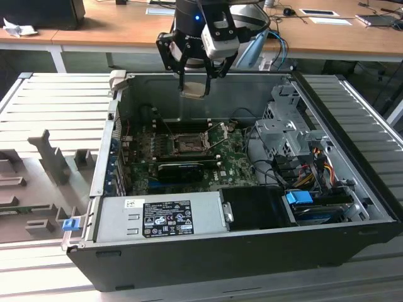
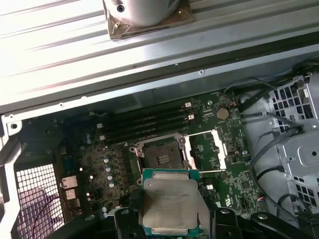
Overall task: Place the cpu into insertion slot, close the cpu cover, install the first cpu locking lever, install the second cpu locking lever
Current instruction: 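Place the cpu into insertion slot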
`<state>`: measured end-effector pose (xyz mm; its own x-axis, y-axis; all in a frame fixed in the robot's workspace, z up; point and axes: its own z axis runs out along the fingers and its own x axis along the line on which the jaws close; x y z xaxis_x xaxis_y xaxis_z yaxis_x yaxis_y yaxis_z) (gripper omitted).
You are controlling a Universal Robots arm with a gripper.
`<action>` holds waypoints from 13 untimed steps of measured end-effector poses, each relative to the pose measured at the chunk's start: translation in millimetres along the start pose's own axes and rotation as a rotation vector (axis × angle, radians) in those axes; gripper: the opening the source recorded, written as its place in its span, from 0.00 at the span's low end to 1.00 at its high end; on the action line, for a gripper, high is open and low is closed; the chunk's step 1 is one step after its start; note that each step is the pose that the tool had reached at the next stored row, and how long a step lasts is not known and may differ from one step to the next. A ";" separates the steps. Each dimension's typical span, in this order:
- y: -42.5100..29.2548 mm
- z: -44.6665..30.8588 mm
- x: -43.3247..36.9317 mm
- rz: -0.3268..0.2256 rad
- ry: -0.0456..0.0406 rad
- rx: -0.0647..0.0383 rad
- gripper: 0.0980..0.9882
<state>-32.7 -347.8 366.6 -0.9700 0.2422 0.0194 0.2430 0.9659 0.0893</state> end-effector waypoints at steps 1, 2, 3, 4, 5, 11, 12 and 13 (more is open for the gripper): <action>0.0 0.1 0.0 0.009 -0.0008 0.000 0.48; 0.0 0.2 0.0 0.018 -0.0016 0.000 0.48; 0.0 0.3 0.0 0.024 -0.0022 0.000 0.48; 0.0 0.3 0.0 0.032 -0.0029 -0.001 0.48; 0.0 0.4 0.0 0.043 -0.0038 -0.001 0.48; -0.1 0.7 0.0 0.088 -0.0080 -0.002 0.48; -0.1 0.8 0.0 0.101 -0.0091 -0.002 0.48; -0.1 0.9 0.0 0.114 -0.0103 -0.002 0.48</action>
<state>-32.7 -347.8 365.6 -0.9359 0.3518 0.0193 0.3521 0.9317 0.0893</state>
